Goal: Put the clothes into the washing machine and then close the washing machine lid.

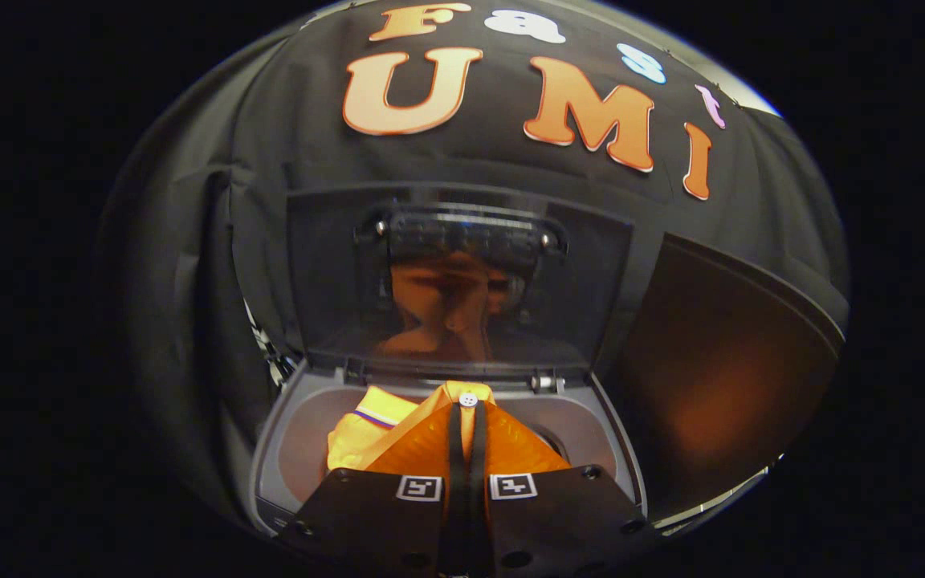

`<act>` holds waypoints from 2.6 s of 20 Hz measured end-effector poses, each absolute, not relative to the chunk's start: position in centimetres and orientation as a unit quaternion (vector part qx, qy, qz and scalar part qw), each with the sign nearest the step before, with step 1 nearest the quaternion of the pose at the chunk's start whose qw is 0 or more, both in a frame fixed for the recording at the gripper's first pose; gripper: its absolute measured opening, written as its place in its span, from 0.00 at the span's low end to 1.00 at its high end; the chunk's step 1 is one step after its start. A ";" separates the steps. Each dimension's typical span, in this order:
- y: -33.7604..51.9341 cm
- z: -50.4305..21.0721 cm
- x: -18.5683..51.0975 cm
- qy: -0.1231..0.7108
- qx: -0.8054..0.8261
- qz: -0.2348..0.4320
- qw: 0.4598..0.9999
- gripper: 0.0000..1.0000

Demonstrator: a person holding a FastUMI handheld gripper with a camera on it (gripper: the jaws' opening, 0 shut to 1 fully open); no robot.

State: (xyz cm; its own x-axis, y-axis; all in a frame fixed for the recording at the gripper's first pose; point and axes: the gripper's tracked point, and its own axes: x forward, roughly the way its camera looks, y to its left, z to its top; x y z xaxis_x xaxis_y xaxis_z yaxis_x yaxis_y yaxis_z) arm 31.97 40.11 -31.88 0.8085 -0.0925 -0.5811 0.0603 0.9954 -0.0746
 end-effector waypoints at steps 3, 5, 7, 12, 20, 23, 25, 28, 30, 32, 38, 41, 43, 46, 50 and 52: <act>42.1 -36.2 31.2 0.359 -0.051 -0.021 0.932 0.09; 42.8 -38.0 31.5 0.369 -0.061 -0.005 0.927 0.08; 42.9 -39.3 31.1 0.386 -0.060 -0.004 0.920 0.09; 41.8 -41.2 30.2 0.408 -0.055 -0.018 0.911 0.09; 43.0 -38.1 30.6 0.398 -0.077 0.001 0.914 0.28; 42.2 -37.8 29.9 0.406 -0.075 -0.018 0.911 1.00; 41.5 -37.4 29.5 0.387 -0.077 -0.037 0.918 0.98; 41.5 -34.7 29.5 0.329 -0.062 -0.050 0.941 0.98; 41.1 -31.7 29.3 0.290 -0.060 -0.065 0.953 0.98; 41.3 -28.4 28.6 0.261 -0.057 -0.073 0.961 0.98; 40.3 -17.5 23.4 0.196 -0.079 -0.113 0.971 0.98; 40.3 -12.1 22.3 0.149 -0.067 -0.118 0.979 0.97; 40.1 -9.0 22.5 0.129 -0.065 -0.126 0.981 0.97; 40.1 -6.6 24.9 0.129 -0.059 -0.121 0.982 0.97; 38.5 -5.0 30.3 0.133 -0.055 -0.117 0.983 0.97; 37.4 -5.1 33.6 0.133 -0.060 -0.110 0.983 0.97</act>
